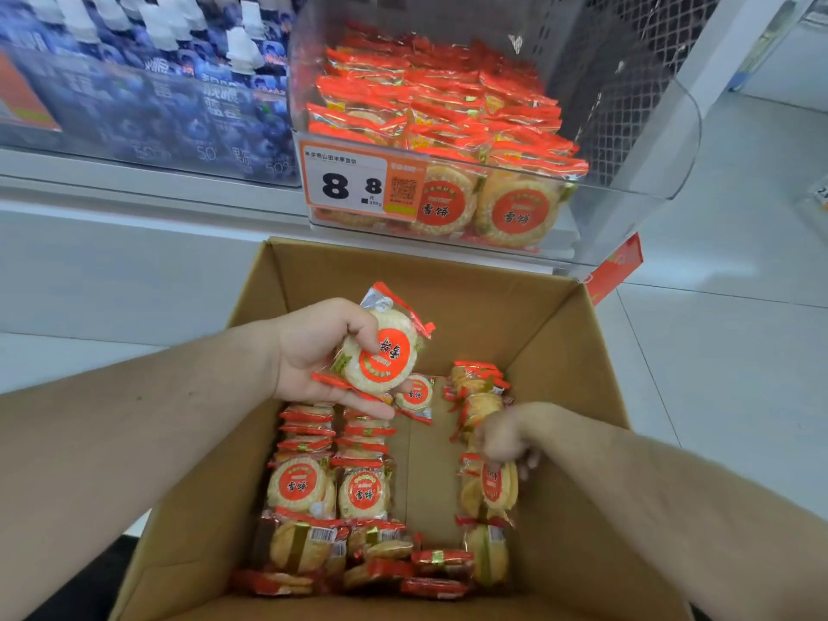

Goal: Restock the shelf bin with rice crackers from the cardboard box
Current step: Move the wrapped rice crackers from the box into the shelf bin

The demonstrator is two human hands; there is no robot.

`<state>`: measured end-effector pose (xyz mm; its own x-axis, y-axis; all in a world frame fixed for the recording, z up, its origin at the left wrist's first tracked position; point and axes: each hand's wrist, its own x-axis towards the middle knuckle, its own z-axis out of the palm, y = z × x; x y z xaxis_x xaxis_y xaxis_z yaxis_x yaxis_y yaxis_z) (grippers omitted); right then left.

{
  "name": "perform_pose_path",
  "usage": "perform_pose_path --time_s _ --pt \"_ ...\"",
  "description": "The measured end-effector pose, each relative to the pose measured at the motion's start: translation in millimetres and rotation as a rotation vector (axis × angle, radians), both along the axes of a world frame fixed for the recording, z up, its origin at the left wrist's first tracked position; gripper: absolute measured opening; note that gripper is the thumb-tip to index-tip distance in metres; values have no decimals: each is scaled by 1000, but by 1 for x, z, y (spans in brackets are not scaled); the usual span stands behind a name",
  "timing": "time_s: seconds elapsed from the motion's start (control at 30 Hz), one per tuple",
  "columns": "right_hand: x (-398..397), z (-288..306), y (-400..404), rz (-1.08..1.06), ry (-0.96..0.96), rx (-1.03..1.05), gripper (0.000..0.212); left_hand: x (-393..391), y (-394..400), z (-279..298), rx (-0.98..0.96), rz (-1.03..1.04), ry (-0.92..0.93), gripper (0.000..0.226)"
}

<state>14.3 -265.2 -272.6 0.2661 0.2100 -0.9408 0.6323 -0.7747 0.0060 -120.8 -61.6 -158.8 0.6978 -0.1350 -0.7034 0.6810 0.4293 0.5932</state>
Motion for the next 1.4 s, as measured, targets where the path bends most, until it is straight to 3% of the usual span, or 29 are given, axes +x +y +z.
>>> perform_pose_path --time_s 0.07,0.3,0.5,0.63,0.77,0.9,1.0,1.17,1.4 --pt "16 25 0 -83 2 109 12 -1 1 4 -23 19 -37 56" --pt "26 147 -22 -347 143 676 23 -4 0 20 -20 78 -100 52" --pt "6 188 -41 -455 209 905 60 -5 -3 26 71 121 -119 35" --pt "2 198 -42 -523 187 986 63 -3 -6 30 172 83 -180 50" --pt "4 204 -45 -572 189 1032 51 1 -10 36 390 -29 -241 46" --pt "7 207 -47 -621 142 1118 44 3 -11 43 540 81 -301 42" --pt "7 208 -47 -671 126 1190 38 5 -11 45 511 195 -326 44" --pt "3 211 -44 -708 111 1247 33 9 -16 50 372 184 -314 15" --pt "-8 214 -37 -661 111 1251 35 9 -20 53 359 15 -315 38"
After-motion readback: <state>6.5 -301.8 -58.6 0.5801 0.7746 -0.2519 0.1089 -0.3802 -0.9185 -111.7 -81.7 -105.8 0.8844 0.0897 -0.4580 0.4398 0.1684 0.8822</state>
